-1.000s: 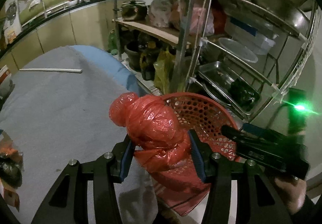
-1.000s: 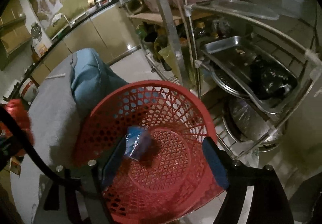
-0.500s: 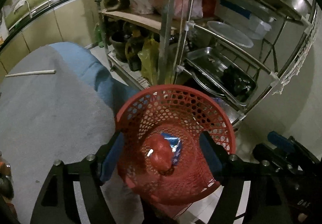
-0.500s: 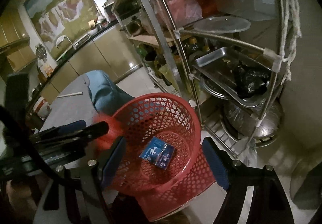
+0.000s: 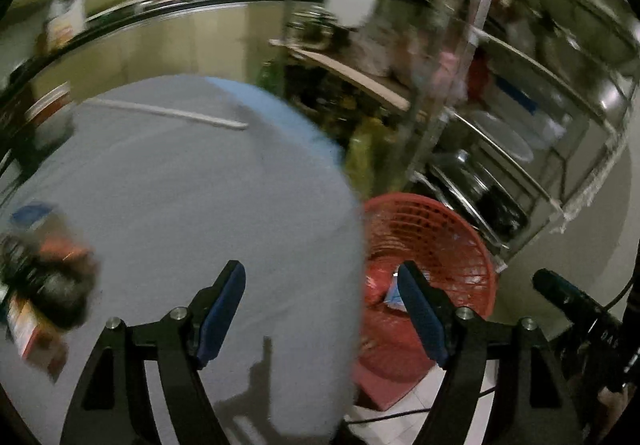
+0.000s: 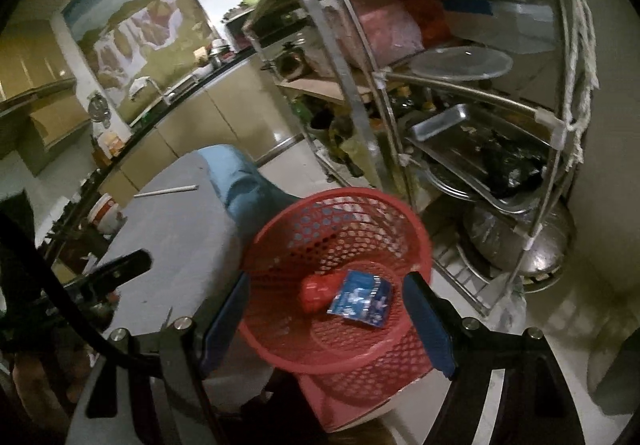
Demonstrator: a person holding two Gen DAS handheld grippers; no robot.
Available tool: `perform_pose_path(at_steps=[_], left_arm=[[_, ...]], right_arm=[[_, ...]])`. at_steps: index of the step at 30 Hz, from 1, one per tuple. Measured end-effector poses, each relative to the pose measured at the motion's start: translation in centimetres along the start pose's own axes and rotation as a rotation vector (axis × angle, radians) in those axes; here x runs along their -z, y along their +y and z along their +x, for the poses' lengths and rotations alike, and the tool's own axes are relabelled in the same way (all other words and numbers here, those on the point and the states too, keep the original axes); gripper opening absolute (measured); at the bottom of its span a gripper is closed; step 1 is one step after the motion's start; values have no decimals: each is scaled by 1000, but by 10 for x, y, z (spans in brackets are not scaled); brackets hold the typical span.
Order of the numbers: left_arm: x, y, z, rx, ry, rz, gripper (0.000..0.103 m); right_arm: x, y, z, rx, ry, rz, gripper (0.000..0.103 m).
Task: Collect trash
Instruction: 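Return both tools to the table and grasp the white-and-red medicine box with the left tool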
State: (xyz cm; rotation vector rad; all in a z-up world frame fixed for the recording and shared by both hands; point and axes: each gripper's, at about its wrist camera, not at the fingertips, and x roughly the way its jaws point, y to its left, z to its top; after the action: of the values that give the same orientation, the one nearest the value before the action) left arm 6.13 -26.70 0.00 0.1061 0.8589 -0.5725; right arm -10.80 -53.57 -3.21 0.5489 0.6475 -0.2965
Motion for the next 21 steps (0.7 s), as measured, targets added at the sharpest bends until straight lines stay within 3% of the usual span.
perform_pose_path(at_steps=[15, 21], left_arm=[[85, 186, -82, -293, -58, -367, 82], [96, 216, -79, -314, -49, -475, 82]], right_arm=[[40, 156, 24, -197, 93, -261, 81], [63, 207, 36, -262, 147, -339, 81]])
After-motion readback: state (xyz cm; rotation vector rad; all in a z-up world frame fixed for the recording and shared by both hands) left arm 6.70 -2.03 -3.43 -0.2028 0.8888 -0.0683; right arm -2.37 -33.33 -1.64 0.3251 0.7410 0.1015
